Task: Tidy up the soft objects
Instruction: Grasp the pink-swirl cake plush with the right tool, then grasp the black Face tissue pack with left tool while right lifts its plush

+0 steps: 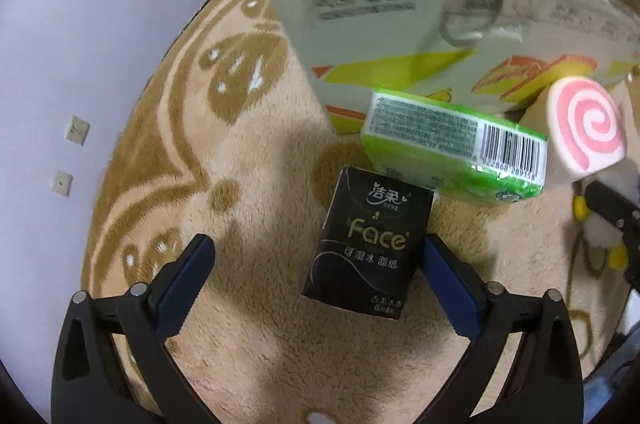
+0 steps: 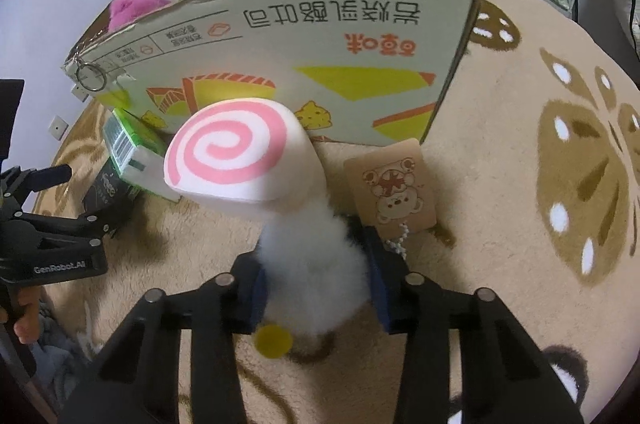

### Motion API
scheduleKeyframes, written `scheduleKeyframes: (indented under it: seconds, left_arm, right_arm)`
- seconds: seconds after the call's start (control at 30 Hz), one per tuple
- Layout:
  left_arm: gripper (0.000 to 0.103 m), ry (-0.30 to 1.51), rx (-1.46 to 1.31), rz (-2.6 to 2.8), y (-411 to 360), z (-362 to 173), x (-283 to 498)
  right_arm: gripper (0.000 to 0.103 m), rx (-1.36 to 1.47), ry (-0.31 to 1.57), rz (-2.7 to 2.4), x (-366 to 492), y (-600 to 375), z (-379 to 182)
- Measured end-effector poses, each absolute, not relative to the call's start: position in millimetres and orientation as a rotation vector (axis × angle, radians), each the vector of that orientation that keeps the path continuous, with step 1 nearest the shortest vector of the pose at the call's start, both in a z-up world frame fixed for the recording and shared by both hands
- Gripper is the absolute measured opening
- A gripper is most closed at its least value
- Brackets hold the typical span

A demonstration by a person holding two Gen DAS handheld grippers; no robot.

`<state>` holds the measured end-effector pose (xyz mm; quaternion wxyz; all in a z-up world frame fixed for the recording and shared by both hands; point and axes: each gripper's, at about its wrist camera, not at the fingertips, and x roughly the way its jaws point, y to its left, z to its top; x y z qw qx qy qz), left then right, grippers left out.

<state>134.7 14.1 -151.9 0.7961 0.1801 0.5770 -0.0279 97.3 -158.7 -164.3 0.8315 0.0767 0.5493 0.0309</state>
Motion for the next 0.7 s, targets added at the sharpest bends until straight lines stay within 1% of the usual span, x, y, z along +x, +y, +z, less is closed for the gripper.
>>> scheduleKeyframes:
  seconds: [0.07, 0.1, 0.13, 0.17, 0.2, 0.23, 0.4, 0.43, 0.47, 0.53, 0.7]
  left_arm:
    - [0.083, 1.264, 0.398, -0.080, 10.8, -157.2, 134.2]
    - [0.081, 1.266, 0.389, -0.087, 11.0, -158.1, 134.1]
    - [0.076, 1.267, 0.375, -0.093, 11.5, -157.7, 133.8]
    - [0.067, 1.269, 0.353, -0.100, 12.3, -156.5, 133.9]
    - [0.061, 1.267, 0.334, -0.105, 13.4, -155.8, 134.1]
    - [0.051, 1.267, 0.302, -0.112, 14.3, -153.7, 133.1]
    - [0.050, 1.257, 0.279, -0.124, 19.9, -150.6, 129.5]
    - [0.050, 1.253, 0.283, -0.125, 19.9, -148.9, 127.9]
    - [0.050, 1.244, 0.288, -0.128, 20.2, -145.6, 125.9]
    - [0.050, 1.221, 0.296, -0.130, 21.4, -139.5, 122.2]
    - [0.049, 1.072, 0.325, -0.117, 23.6, -105.1, 112.2]
  right_arm:
    - [0.043, 0.165, 1.170, 0.063, 96.8, -158.6, -162.0]
    - [0.043, 0.162, 1.175, 0.058, 97.2, -158.4, -161.0]
    - [0.043, 0.158, 1.184, 0.051, 97.5, -157.7, -160.7]
    - [0.043, 0.158, 1.189, 0.048, 97.9, -158.1, -158.8]
    - [0.043, 0.162, 1.194, 0.043, 97.3, -158.4, -158.9]
    - [0.043, 0.167, 1.197, 0.043, 99.1, -157.1, -159.6]
    - [0.041, 0.114, 1.197, 0.053, 95.8, -147.5, -162.6]
    - [0.041, 0.097, 1.193, 0.053, 95.3, -144.7, -161.3]
    - [0.035, 0.088, 1.190, 0.054, 94.5, -143.0, -159.9]
    - [0.035, 0.101, 1.180, 0.054, 92.8, -143.5, -155.4]
    - [0.035, 0.157, 1.130, 0.054, 83.9, -148.6, -137.8]
